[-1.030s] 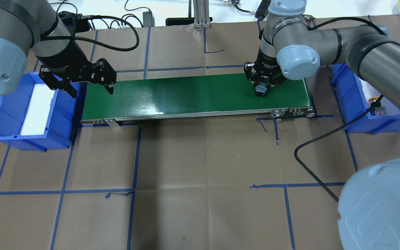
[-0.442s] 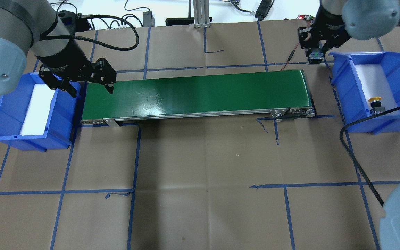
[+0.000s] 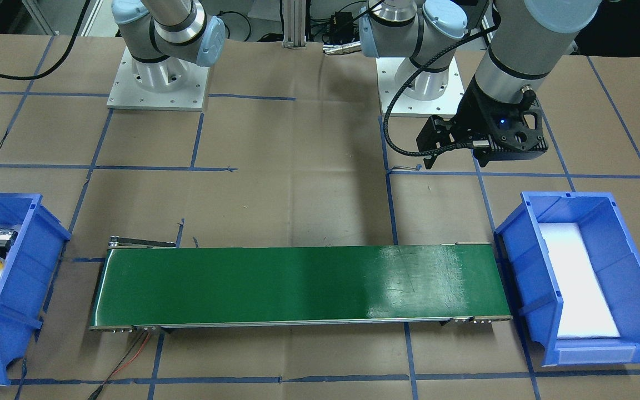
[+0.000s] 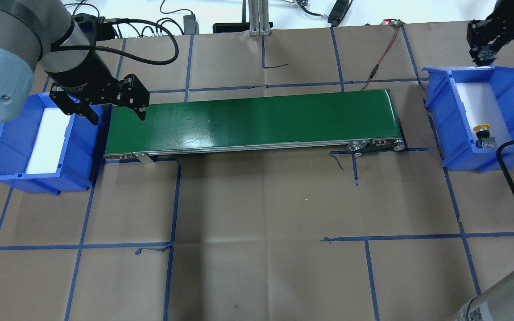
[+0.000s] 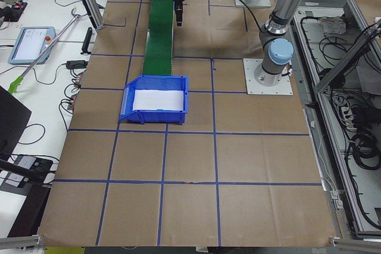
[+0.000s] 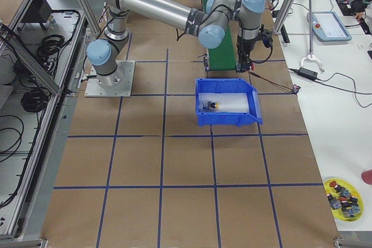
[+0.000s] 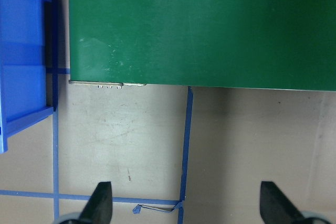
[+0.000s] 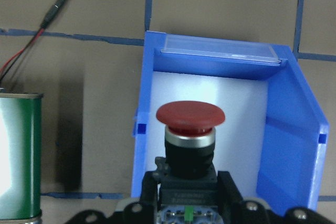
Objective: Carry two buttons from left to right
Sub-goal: 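Lift the red button with the right gripper and carry it into the bin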
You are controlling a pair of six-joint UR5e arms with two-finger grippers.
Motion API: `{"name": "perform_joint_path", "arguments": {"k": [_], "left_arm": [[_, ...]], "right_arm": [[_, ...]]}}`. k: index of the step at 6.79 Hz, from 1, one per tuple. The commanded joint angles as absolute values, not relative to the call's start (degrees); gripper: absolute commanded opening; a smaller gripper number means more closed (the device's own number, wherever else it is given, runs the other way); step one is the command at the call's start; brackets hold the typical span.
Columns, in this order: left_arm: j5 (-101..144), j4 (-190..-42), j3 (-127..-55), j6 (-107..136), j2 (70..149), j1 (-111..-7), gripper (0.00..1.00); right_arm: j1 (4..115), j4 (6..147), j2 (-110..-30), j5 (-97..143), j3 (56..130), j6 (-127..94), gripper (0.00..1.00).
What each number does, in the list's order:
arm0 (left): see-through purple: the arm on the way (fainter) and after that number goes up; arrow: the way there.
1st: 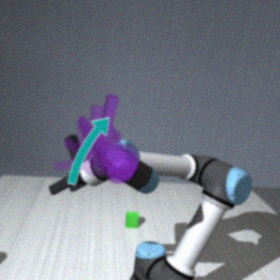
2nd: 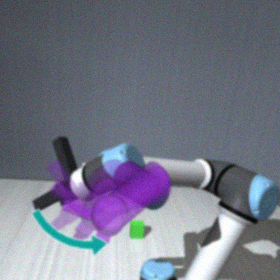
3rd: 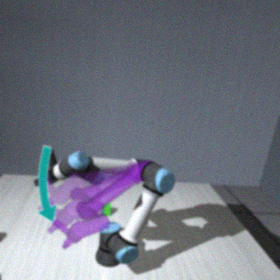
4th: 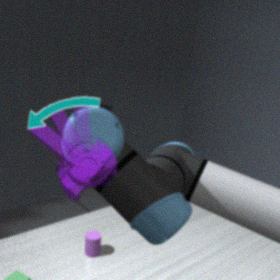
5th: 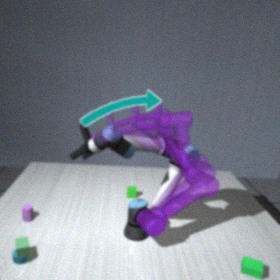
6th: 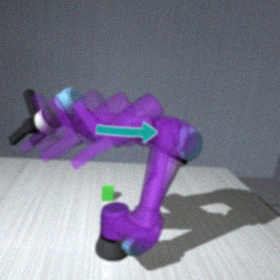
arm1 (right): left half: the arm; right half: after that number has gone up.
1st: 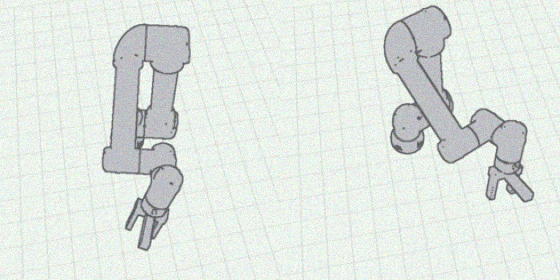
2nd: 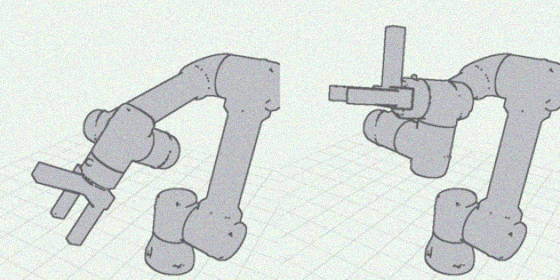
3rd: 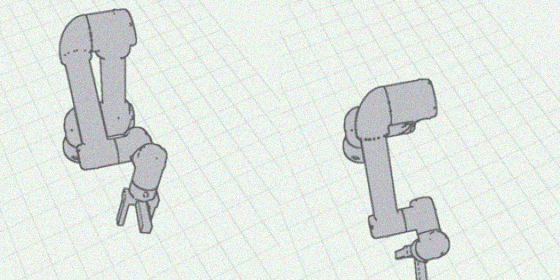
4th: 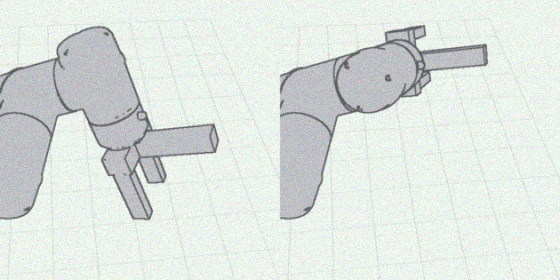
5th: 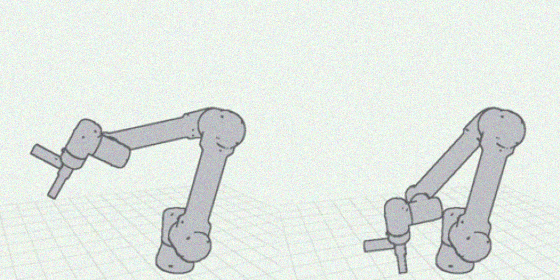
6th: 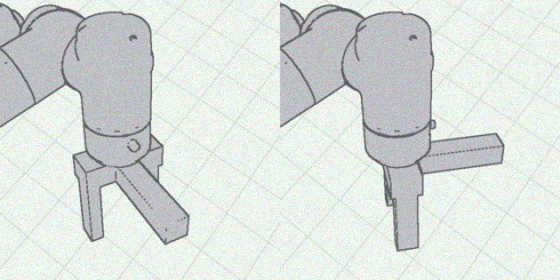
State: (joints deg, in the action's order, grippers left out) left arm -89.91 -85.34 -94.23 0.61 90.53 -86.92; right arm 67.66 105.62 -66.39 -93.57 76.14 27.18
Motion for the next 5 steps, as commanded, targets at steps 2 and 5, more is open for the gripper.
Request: {"name": "perform_joint_path", "arguments": {"k": [2,5], "left_arm": [[-90.00,-85.34,-94.22,0.62,90.61,-86.92,1.00],[-89.91,-85.34,-94.22,0.62,90.62,-86.92,1.00]], "right_arm": [[63.73,105.73,-59.87,-93.60,76.38,30.76,0.05],[63.19,106.43,-56.61,-93.60,78.39,30.33,0.05]]}}
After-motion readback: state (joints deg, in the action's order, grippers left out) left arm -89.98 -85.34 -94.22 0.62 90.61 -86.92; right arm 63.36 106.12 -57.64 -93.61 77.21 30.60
